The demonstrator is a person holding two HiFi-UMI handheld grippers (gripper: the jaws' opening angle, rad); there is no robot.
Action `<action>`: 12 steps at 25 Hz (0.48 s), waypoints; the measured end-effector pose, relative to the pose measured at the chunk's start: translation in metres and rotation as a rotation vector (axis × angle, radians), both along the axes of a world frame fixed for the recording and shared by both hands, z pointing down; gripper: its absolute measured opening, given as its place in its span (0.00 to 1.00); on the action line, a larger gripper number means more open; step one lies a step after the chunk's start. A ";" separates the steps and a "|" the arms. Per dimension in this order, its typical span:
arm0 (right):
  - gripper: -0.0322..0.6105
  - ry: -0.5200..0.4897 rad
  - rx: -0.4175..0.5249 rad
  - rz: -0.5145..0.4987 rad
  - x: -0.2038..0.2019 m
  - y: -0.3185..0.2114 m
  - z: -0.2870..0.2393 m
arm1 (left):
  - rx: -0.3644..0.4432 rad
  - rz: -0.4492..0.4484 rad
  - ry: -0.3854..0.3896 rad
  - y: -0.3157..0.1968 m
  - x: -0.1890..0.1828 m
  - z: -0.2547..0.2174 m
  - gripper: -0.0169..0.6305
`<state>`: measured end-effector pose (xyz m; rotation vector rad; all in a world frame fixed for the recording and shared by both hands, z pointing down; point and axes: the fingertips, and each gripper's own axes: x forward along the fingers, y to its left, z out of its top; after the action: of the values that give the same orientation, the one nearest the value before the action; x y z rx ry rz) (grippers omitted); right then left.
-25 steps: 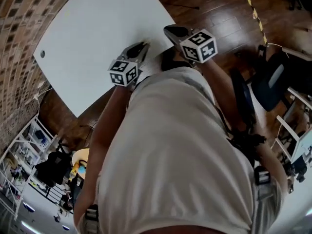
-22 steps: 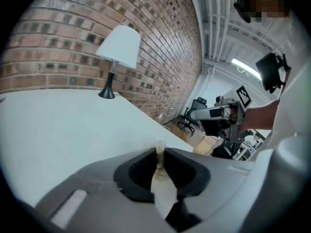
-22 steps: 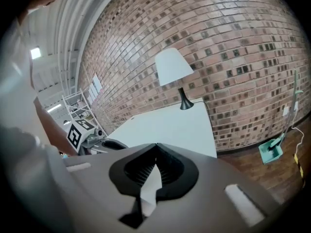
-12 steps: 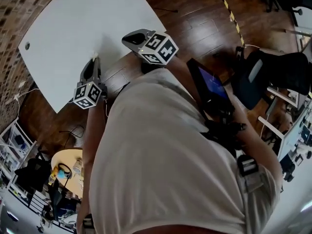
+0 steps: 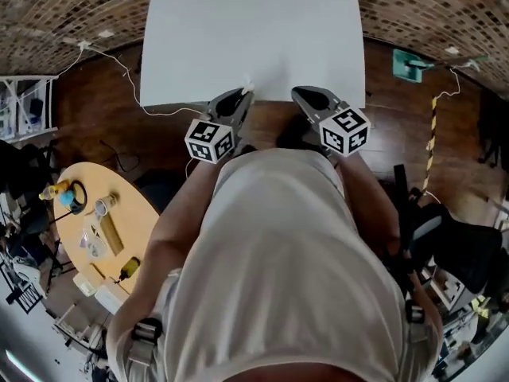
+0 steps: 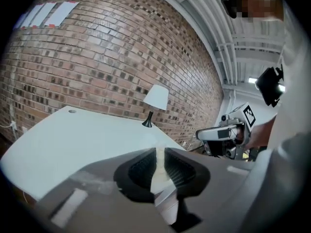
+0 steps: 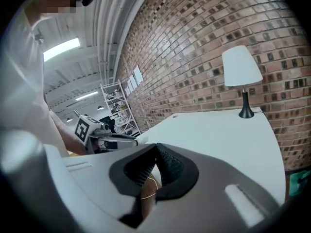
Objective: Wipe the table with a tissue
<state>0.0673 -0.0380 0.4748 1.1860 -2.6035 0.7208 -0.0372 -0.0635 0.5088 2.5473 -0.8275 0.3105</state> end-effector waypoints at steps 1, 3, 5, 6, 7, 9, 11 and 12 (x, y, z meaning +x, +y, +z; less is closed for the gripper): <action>0.06 -0.002 0.011 -0.011 -0.009 0.001 -0.002 | 0.002 -0.011 0.014 0.001 -0.008 -0.003 0.12; 0.06 -0.001 0.026 -0.035 -0.025 0.005 -0.004 | 0.007 -0.040 0.039 0.005 -0.024 -0.007 0.12; 0.06 0.000 0.030 -0.057 -0.039 0.011 -0.004 | 0.011 -0.064 0.060 0.011 -0.038 -0.010 0.12; 0.06 0.001 0.031 -0.065 -0.045 0.015 -0.003 | 0.013 -0.072 0.067 0.014 -0.044 -0.012 0.12; 0.06 0.002 0.032 -0.073 -0.051 0.019 -0.003 | 0.016 -0.078 0.071 0.018 -0.050 -0.013 0.12; 0.06 0.006 0.035 -0.087 -0.062 0.025 -0.002 | 0.022 -0.088 0.076 0.025 -0.062 -0.016 0.12; 0.06 0.009 0.036 -0.103 -0.072 0.029 -0.002 | 0.027 -0.098 0.081 0.032 -0.072 -0.019 0.12; 0.06 0.009 0.039 -0.112 -0.077 0.031 -0.003 | 0.029 -0.103 0.083 0.036 -0.077 -0.019 0.12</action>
<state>-0.0102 -0.0074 0.4721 1.0418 -2.6632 0.6435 -0.1139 -0.0278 0.4894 2.5145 -0.9339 0.1609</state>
